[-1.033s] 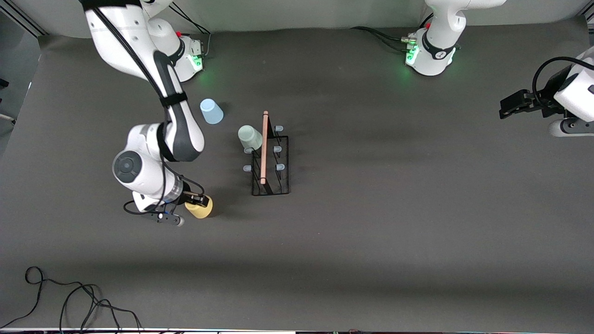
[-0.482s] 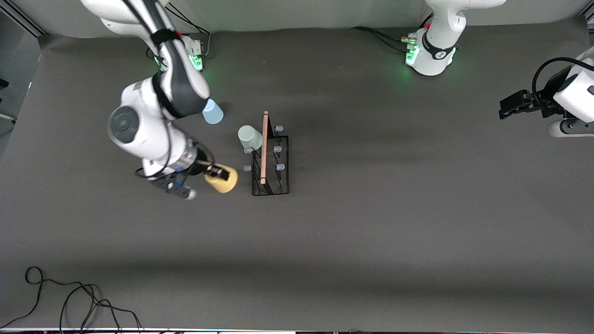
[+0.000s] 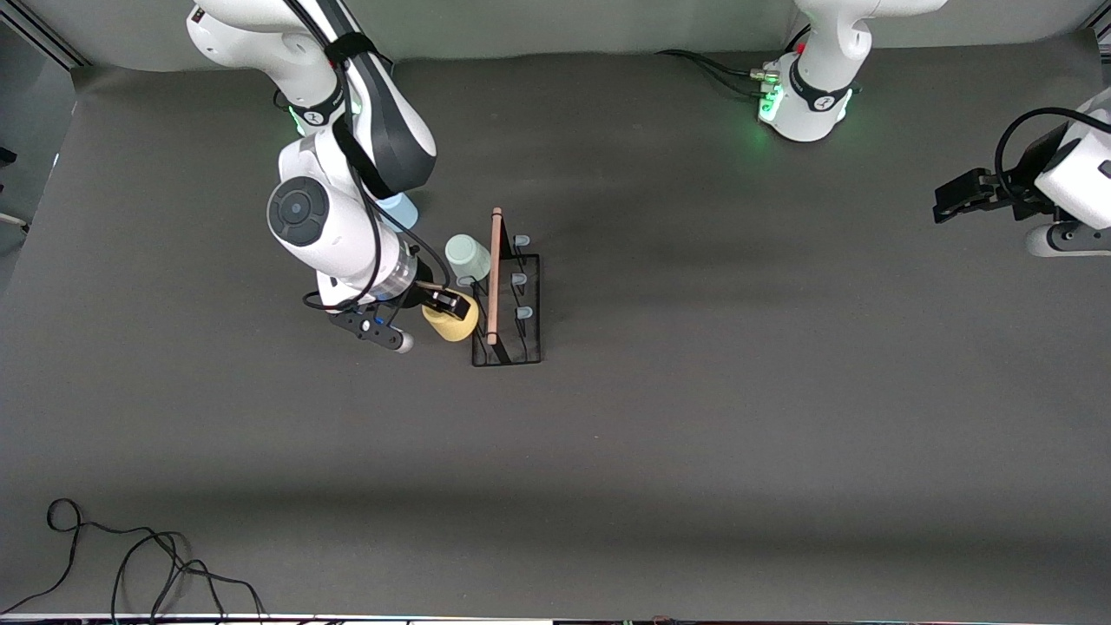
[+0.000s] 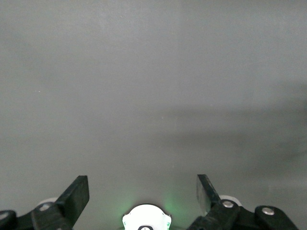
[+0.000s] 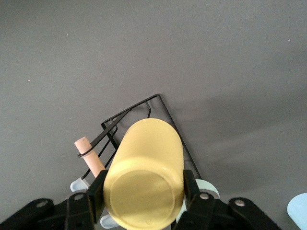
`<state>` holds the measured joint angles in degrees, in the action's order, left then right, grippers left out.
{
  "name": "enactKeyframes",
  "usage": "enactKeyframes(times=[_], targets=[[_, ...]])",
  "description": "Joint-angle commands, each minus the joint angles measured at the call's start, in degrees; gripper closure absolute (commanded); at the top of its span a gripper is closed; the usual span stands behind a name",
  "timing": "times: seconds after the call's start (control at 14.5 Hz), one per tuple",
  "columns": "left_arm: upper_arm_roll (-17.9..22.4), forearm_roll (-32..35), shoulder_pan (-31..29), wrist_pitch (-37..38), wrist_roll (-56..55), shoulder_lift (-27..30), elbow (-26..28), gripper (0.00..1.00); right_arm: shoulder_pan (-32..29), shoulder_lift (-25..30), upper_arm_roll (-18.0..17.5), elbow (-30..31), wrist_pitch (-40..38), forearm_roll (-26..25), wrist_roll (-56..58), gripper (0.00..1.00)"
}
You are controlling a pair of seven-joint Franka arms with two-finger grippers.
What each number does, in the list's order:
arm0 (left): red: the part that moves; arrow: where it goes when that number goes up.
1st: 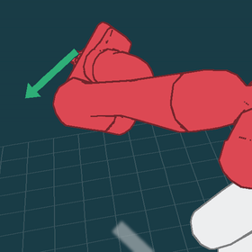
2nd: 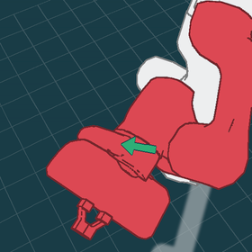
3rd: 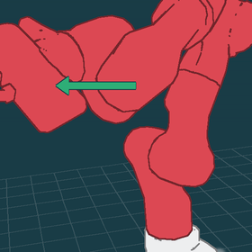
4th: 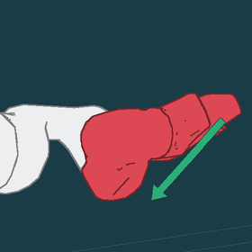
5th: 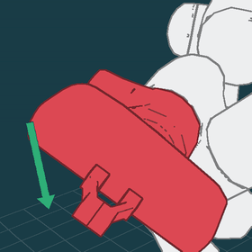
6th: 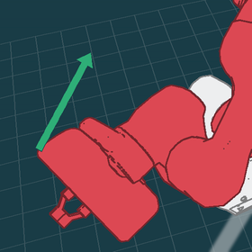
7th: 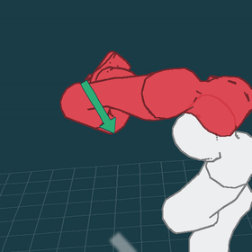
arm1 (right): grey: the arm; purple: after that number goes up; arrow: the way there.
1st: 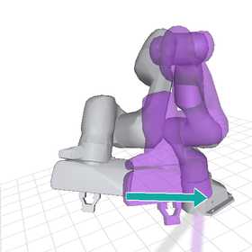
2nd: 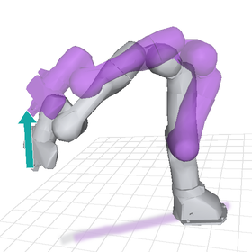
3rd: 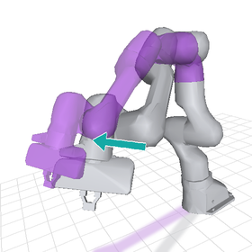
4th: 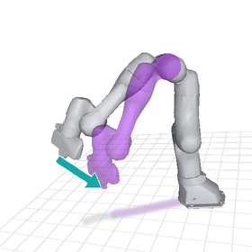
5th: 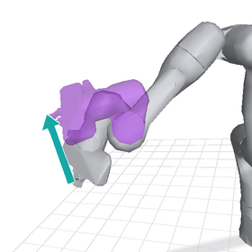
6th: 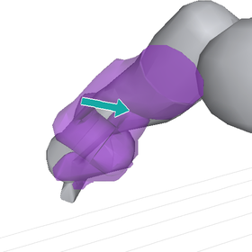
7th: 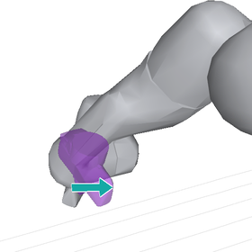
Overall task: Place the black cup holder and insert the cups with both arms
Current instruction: 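Carry the yellow cup over and lower it onto a holder peg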
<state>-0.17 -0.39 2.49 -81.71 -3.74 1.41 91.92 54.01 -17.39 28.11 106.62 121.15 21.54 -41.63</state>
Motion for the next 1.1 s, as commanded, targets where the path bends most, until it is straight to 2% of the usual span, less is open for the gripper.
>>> enactKeyframes(times=[0.0, 0.07, 0.21, 0.28, 0.34, 0.41, 0.48, 1.03], targets=[[0.5, 0.5, 0.7, -0.7, 0.5, 0.5, 0.7, 0.00, 0.8, -0.8, 0.5, -0.4, -0.1, -1.2, -2.1, 1.00], [0.5, 0.5, 0.7, -0.7, 0.5, 0.5, 0.7, 0.00, 0.8, -1.4, 0.5, -0.5, -0.1, -1.2, -2.1, 1.00], [0.5, 0.5, 0.7, -0.7, 0.5, 0.5, 0.7, 0.00, 0.8, -1.7, 0.4, -0.5, 0.0, -1.2, -2.1, 0.82], [0.5, 0.5, 0.6, -0.7, 0.5, 0.5, 0.7, 0.00, 0.8, -1.7, 0.4, -0.5, 0.0, -1.2, -2.1, 0.61], [0.5, 0.5, 0.6, -0.7, 0.5, 0.5, 0.7, 0.00, 0.8, -1.7, 0.4, -0.5, 0.0, -1.2, -2.1, 0.30], [0.5, 0.5, 0.6, -0.7, 0.5, 0.5, 0.7, 0.00, 0.8, -1.7, 0.4, -0.5, 0.0, -1.2, -2.1, 0.12], [0.5, 0.5, 0.6, -0.7, 0.5, 0.4, 0.7, 0.00, 0.7, -1.7, 0.4, -0.5, 0.0, -1.2, -2.1, 0.06], [0.5, 0.5, 0.6, -0.7, 0.5, 0.5, 0.7, 0.00, 0.2, -1.2, 0.6, -0.6, -0.3, -1.2, -1.3, 0.04]])
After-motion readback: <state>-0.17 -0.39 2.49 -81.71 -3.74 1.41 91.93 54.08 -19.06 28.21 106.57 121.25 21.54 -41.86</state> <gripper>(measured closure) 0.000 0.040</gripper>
